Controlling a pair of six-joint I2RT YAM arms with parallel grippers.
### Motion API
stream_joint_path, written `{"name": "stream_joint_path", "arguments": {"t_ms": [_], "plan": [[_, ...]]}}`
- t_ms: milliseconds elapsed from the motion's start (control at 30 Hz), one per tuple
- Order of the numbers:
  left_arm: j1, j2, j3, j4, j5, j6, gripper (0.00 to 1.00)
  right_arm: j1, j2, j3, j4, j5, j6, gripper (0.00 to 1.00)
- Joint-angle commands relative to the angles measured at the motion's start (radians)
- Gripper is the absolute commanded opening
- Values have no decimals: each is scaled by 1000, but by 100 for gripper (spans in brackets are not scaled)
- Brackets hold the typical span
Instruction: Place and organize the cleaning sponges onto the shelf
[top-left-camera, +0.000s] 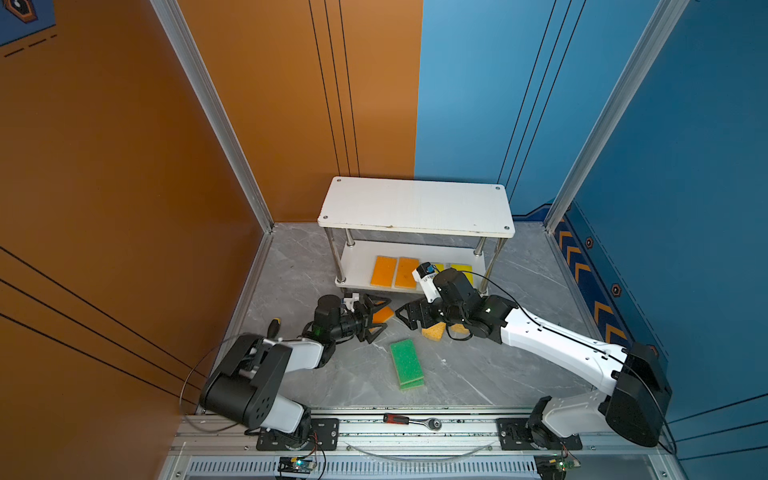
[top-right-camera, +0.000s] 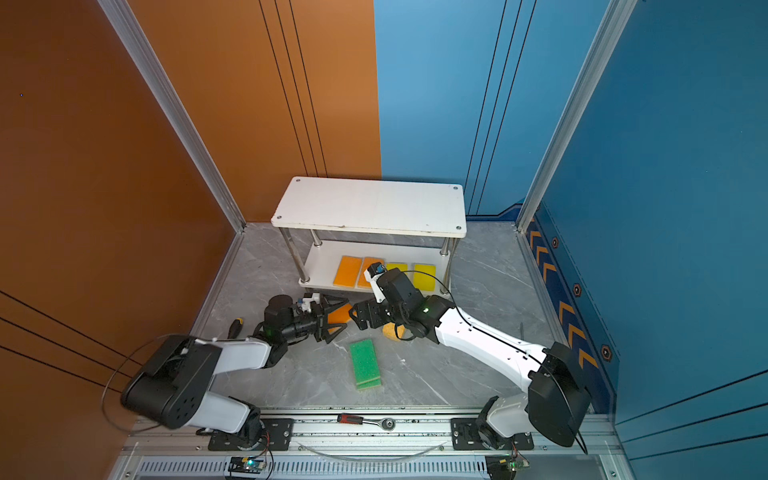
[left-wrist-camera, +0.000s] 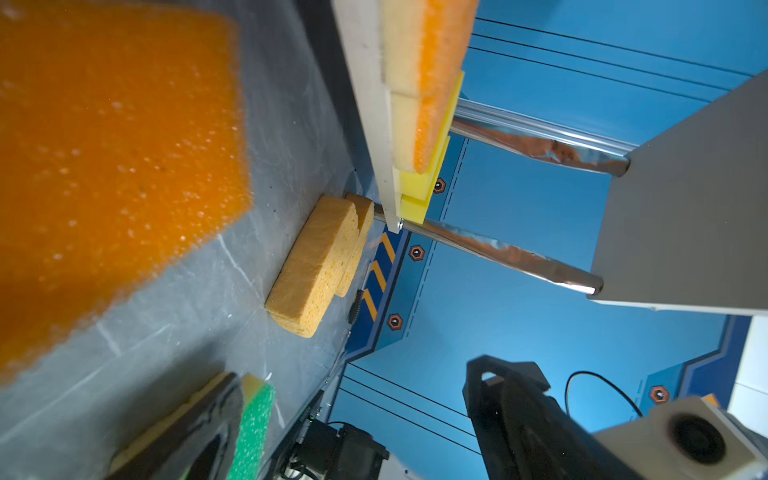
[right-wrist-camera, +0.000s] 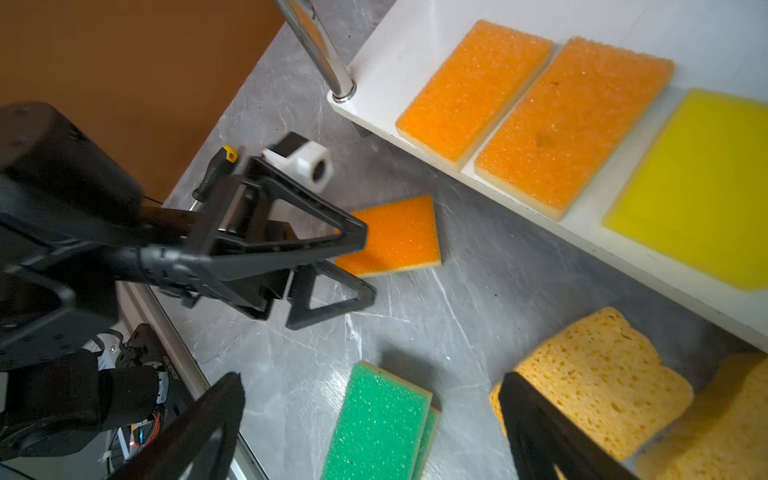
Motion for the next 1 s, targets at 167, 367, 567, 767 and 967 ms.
{"name": "stream_joint_path", "arguments": {"t_ms": [167,367,567,767,967], "plan": [[17,-354,305,-1076,-397,627,98,-19,-53,-33,-39,35,-14,95],[-10,-278,353,-1116,-478,810,98,-25,-50,-28,-45,10,0,96],[-52,-168,378,-1128,-590,974,98,-29,-42,-23,-52,-16,25,96],[-104,-168,366,-1101,-685,1089,98,-30,-21,-21,-47,-9,36,96],[-142,-174,351,-1062,-808,1140,98,-31,-4,-23,-32,-17,41,96]]}}
